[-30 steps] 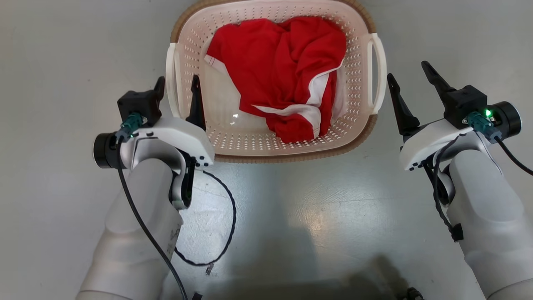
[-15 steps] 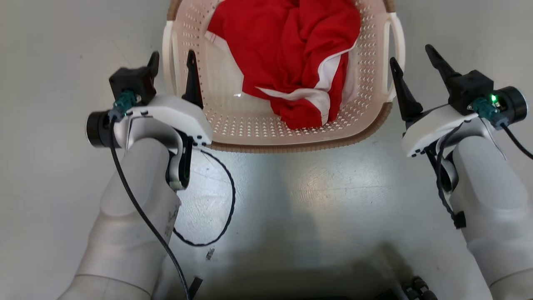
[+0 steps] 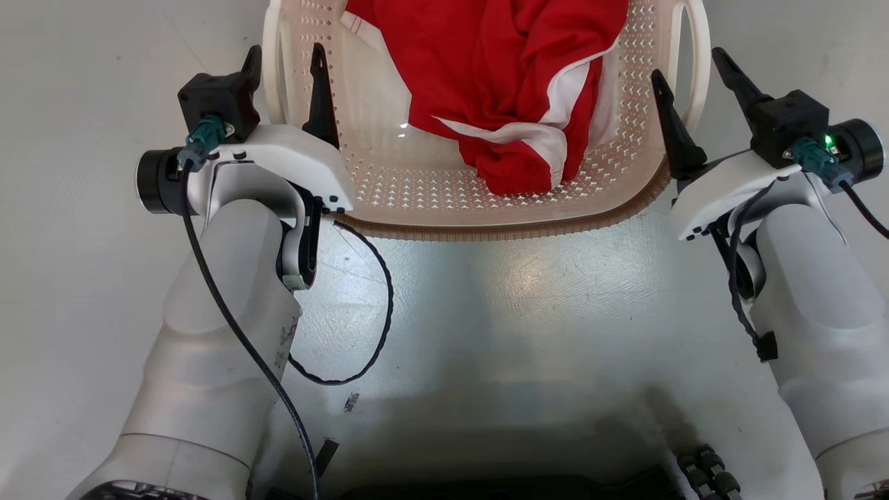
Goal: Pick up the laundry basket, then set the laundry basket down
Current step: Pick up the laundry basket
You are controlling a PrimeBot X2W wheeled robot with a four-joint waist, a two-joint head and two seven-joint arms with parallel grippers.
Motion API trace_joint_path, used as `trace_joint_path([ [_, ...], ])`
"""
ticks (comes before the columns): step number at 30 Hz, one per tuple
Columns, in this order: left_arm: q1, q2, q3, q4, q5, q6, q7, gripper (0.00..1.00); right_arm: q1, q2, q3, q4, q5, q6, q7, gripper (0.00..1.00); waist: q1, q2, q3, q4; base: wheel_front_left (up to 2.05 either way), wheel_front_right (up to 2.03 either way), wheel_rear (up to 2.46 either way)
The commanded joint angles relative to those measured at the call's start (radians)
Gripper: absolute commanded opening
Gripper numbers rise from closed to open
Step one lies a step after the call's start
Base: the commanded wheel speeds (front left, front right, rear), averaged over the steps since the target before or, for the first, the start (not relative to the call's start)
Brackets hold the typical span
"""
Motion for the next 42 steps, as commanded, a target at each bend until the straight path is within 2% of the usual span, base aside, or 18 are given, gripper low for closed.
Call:
trace_joint_path([
  [1, 0.009, 0.019, 0.013, -0.006, 0.013, 0.010, -0.005, 1.00, 0.019, 0.013, 0.019, -0.008, 0.010, 0.006, -0.012, 1.00, 0.0000, 0.0000, 0.005, -0.001, 0.00, 0.00, 0.00],
  [30, -0.058, 0.019, -0.002, 0.078, 0.037, 0.012, -0.005, 1.00, -0.066, 0.060, 0.039, 0.147, 0.059, 0.006, -0.012, 1.00, 0.0000, 0.0000, 0.032, -0.011, 0.00, 0.00, 0.00],
  [42, -0.066, 0.019, -0.002, 0.092, 0.041, 0.012, -0.005, 1.00, -0.078, 0.064, 0.038, 0.154, 0.064, 0.006, -0.012, 1.00, 0.0000, 0.0000, 0.031, -0.010, 0.00, 0.00, 0.00],
])
